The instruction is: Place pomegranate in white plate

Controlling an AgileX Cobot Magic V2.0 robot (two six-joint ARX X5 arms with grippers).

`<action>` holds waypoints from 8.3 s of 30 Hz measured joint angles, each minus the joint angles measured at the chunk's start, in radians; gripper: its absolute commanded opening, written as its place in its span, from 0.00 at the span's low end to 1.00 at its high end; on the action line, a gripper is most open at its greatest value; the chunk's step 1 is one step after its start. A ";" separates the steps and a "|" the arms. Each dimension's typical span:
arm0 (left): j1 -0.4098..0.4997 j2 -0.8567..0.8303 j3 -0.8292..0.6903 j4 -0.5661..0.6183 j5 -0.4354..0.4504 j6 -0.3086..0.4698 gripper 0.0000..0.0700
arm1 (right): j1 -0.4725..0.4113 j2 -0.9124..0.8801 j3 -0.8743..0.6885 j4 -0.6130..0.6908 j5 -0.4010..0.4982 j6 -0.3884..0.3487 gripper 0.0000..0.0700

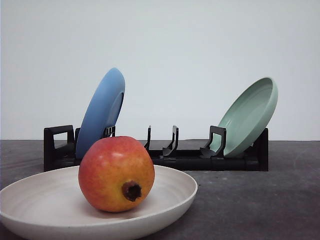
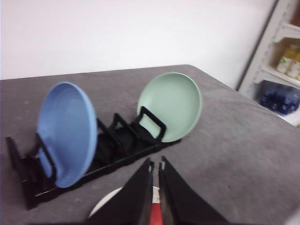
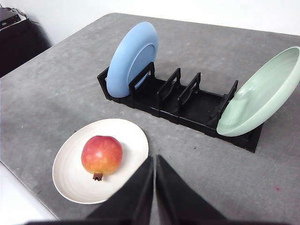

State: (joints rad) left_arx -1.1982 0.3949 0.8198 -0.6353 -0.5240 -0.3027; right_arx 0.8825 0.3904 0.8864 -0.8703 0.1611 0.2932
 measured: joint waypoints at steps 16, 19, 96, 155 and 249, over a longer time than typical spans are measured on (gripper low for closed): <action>0.735 -0.214 -0.449 0.153 0.042 0.166 0.00 | 0.000 0.000 0.000 0.000 0.000 0.000 0.00; 0.893 -0.296 -0.546 0.156 0.135 0.204 0.00 | 0.000 0.000 0.000 0.000 0.000 0.000 0.00; 1.190 -0.390 -0.795 0.453 0.366 0.303 0.00 | -0.481 -0.075 -0.147 0.201 0.000 -0.216 0.00; 1.190 -0.390 -0.795 0.453 0.366 0.303 0.00 | -0.818 -0.386 -0.871 0.706 -0.109 -0.297 0.00; 1.190 -0.390 -0.797 0.449 0.496 0.310 0.00 | -0.818 -0.386 -0.871 0.706 -0.109 -0.297 0.00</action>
State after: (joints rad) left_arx -0.0086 0.0051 0.0231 -0.1860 -0.0284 0.0071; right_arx 0.0643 0.0044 0.0151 -0.1638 0.0523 -0.0036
